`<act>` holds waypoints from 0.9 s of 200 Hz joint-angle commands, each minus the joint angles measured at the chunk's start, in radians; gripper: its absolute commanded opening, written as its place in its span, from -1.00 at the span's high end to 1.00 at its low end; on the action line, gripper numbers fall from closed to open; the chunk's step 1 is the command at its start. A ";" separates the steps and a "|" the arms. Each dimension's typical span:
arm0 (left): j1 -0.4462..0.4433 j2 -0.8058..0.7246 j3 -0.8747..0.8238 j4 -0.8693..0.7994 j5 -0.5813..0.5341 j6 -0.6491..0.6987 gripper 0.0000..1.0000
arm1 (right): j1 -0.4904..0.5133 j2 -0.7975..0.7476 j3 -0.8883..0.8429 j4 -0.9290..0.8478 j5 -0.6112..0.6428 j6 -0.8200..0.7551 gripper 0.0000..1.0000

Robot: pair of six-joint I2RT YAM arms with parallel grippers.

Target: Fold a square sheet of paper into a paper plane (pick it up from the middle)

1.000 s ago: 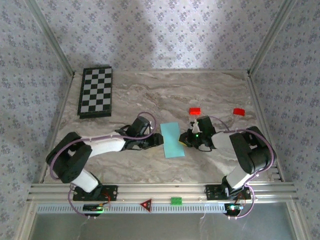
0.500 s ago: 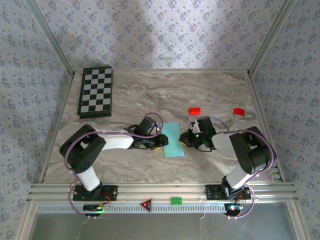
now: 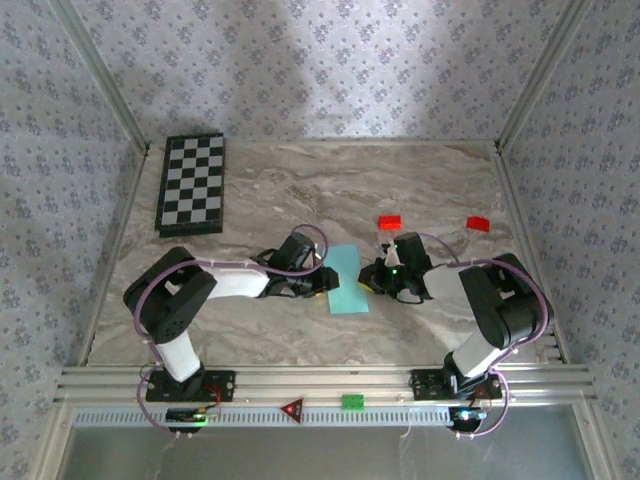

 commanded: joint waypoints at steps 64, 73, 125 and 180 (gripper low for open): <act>-0.004 -0.036 -0.034 0.050 -0.022 -0.025 0.68 | 0.017 0.000 -0.030 -0.092 0.039 -0.022 0.68; -0.004 -0.043 -0.036 0.045 -0.026 -0.025 0.75 | 0.017 -0.019 -0.030 -0.073 0.026 -0.024 0.64; -0.004 -0.121 -0.083 0.049 -0.037 -0.031 0.98 | 0.019 -0.233 0.031 -0.226 0.056 -0.138 0.41; 0.007 -0.192 -0.112 -0.001 -0.044 -0.036 0.99 | 0.182 -0.517 -0.028 -0.258 0.277 -0.433 0.25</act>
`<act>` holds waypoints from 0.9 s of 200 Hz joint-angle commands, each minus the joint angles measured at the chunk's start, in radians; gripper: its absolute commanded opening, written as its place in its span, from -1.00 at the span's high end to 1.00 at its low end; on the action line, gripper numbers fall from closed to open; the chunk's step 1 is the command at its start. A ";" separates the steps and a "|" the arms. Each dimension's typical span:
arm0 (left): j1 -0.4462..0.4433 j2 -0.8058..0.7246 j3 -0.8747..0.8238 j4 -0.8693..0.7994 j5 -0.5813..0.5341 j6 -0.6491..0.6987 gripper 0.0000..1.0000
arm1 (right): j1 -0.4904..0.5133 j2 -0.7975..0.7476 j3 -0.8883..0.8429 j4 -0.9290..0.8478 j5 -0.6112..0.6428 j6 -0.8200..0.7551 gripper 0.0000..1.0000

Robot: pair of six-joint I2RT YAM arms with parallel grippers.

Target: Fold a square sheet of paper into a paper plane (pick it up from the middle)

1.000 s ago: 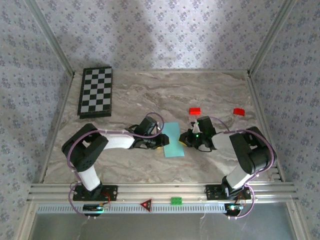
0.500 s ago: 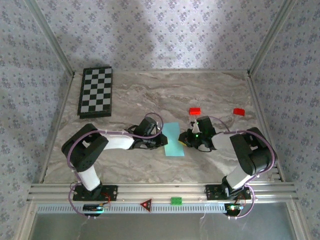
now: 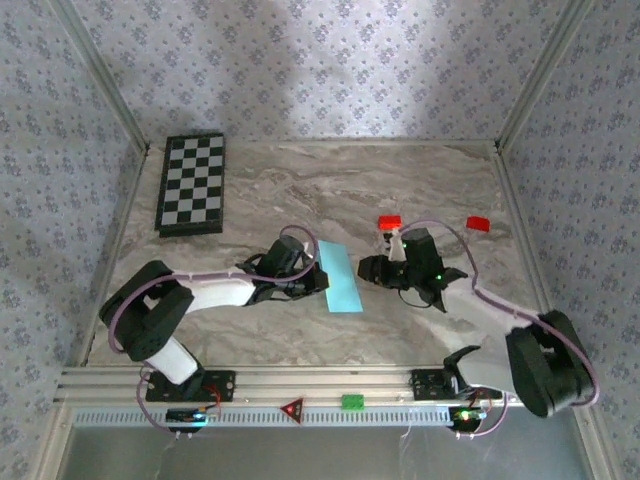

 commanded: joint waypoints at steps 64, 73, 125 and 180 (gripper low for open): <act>0.018 -0.054 -0.011 -0.038 0.015 -0.015 0.98 | 0.490 -0.177 -0.153 0.080 0.543 -0.582 0.12; 0.019 -0.053 -0.007 -0.044 0.018 -0.012 0.98 | 0.534 -0.164 -0.158 0.092 0.573 -0.633 0.10; 0.019 -0.049 -0.003 -0.044 0.021 -0.011 0.97 | 0.725 0.006 -0.125 0.165 0.815 -0.804 0.02; 0.020 -0.051 -0.001 -0.050 0.020 -0.011 0.96 | 0.791 0.195 -0.059 0.237 1.028 -0.822 0.01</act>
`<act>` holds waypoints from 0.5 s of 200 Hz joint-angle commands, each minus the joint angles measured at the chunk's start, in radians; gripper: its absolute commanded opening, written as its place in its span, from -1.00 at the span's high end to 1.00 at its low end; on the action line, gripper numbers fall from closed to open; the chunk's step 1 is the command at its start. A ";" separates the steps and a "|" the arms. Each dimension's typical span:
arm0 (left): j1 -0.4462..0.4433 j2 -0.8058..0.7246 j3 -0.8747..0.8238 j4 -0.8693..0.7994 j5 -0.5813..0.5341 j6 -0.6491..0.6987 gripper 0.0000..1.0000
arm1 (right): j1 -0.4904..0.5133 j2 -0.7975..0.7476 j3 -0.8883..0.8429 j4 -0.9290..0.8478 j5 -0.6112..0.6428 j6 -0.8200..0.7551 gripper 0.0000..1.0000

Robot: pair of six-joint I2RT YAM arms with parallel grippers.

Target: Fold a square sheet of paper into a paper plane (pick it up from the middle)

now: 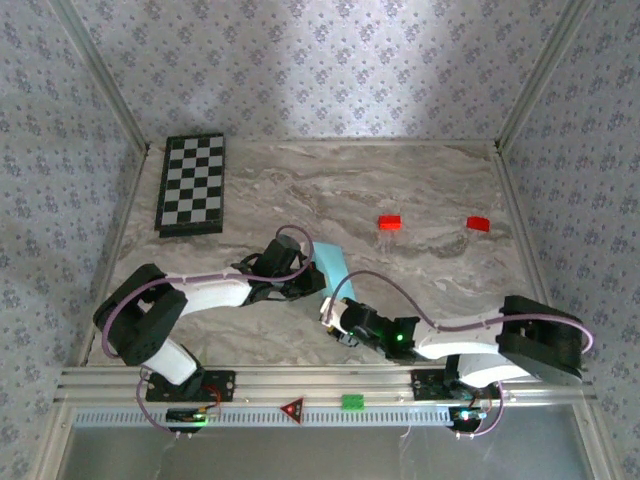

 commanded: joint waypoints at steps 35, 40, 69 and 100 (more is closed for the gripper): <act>0.007 -0.022 0.006 -0.014 0.012 0.001 0.96 | 0.023 0.064 0.065 0.059 0.168 0.004 0.11; 0.007 -0.022 0.006 -0.014 0.011 0.001 0.97 | 0.023 0.060 0.061 0.060 0.167 0.007 0.14; 0.006 -0.024 0.007 -0.014 0.012 0.002 0.96 | 0.021 0.018 0.039 0.037 0.121 0.012 0.28; 0.007 -0.031 0.006 -0.022 0.007 0.006 0.96 | 0.006 -0.016 0.019 0.019 0.091 0.027 0.42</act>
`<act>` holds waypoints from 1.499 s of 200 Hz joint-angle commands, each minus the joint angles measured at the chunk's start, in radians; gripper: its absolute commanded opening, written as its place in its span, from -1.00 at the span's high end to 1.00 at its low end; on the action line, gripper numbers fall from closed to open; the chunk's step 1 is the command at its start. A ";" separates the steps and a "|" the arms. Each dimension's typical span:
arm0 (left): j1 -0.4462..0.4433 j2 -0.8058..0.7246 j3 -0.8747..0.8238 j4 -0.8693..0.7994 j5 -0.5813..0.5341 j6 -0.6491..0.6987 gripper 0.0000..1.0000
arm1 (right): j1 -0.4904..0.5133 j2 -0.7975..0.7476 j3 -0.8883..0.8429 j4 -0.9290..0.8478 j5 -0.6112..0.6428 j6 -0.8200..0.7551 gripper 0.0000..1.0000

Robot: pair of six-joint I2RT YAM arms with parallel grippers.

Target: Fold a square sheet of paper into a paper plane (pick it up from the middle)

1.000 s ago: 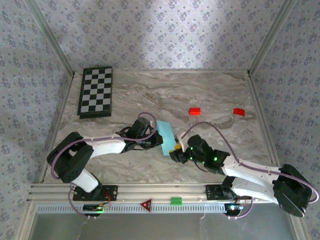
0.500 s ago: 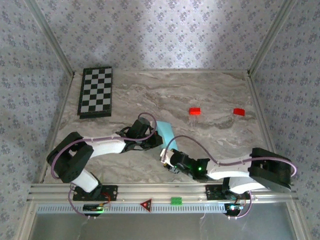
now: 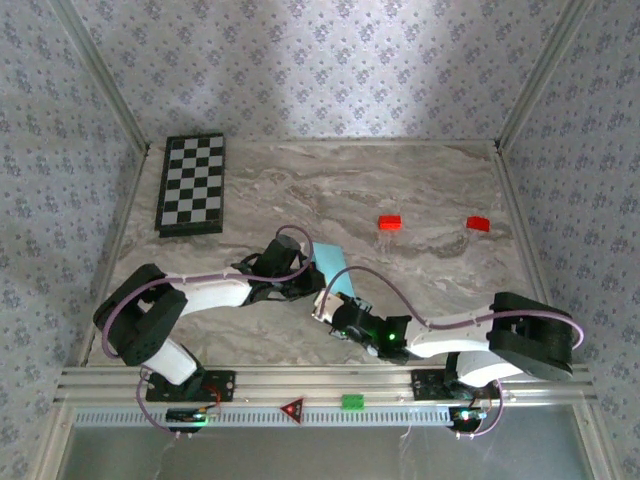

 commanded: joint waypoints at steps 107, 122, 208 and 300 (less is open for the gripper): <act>0.007 -0.027 0.005 -0.013 0.007 0.003 0.96 | -0.046 -0.042 -0.006 -0.042 -0.068 0.050 0.54; 0.007 -0.028 0.005 -0.014 0.008 0.003 0.96 | -0.047 -0.044 -0.004 -0.039 -0.076 0.051 0.55; 0.007 -0.026 0.000 -0.012 0.014 0.000 0.95 | -0.065 -0.041 -0.010 0.013 -0.136 0.053 0.55; 0.007 -0.029 0.001 -0.016 0.008 0.001 0.94 | -0.081 -0.051 -0.007 -0.018 -0.152 0.073 0.93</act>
